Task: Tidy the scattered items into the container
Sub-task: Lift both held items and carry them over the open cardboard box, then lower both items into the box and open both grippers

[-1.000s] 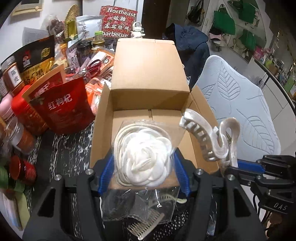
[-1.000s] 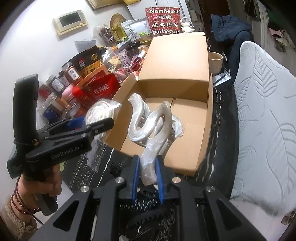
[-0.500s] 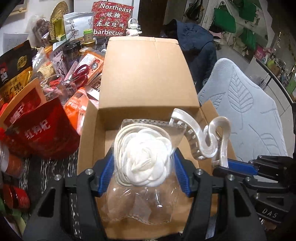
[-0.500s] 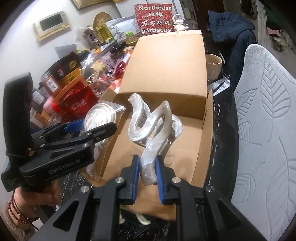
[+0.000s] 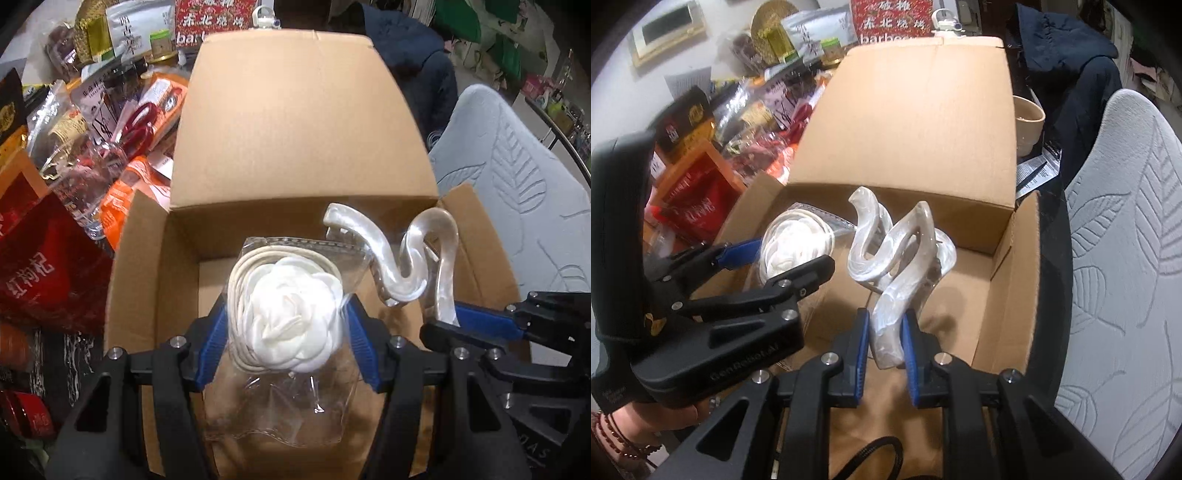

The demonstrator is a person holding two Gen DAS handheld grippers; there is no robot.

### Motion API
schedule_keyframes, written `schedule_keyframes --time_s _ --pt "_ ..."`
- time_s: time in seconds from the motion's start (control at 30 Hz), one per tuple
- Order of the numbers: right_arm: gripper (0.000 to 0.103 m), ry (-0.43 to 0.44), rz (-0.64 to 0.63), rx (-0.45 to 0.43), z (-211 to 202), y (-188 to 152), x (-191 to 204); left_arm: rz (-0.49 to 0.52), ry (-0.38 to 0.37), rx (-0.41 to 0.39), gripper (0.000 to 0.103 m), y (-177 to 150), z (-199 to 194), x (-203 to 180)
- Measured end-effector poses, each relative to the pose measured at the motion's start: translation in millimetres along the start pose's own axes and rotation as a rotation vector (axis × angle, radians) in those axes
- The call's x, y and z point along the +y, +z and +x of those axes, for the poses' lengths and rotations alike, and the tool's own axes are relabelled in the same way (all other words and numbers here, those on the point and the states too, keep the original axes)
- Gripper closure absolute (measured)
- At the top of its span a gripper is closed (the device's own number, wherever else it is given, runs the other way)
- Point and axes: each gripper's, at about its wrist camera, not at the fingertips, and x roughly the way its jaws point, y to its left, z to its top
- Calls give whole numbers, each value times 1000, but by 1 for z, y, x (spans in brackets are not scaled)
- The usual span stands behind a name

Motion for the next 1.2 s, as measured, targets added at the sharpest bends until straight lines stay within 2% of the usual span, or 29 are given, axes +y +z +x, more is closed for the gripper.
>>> schedule_keyframes --time_s 0.27,0.43,0.63,0.77,0.9,1.0,1.07,1.13,1.17,1.2 --pt "86 -13 11 37 24 14 -4 -28 10 35 44 4 29 6" --pt "86 -11 16 62 36 15 -13 14 39 42 44 2 41 -1" --pt "83 -1 38 56 40 15 -21 -16 41 52 39 2 49 0" --pt "80 -25 24 40 37 17 -20 -27 34 71 38 3 50 0" --pt "78 -44 19 29 33 16 -20 -32 23 113 29 5 53 -2" --pt "77 -60 18 17 27 16 -23 -40 3 106 22 4 49 -4" --pt "77 -57 19 16 24 17 -25 -30 24 92 19 4 44 -8" --pt "76 -58 14 17 20 17 -26 -21 51 80 11 4 39 -11" --pt "71 -67 9 11 17 17 -26 -20 59 74 9 4 37 -11" --pt "60 -88 2 0 13 17 -26 -21 68 67 7 5 33 -11"
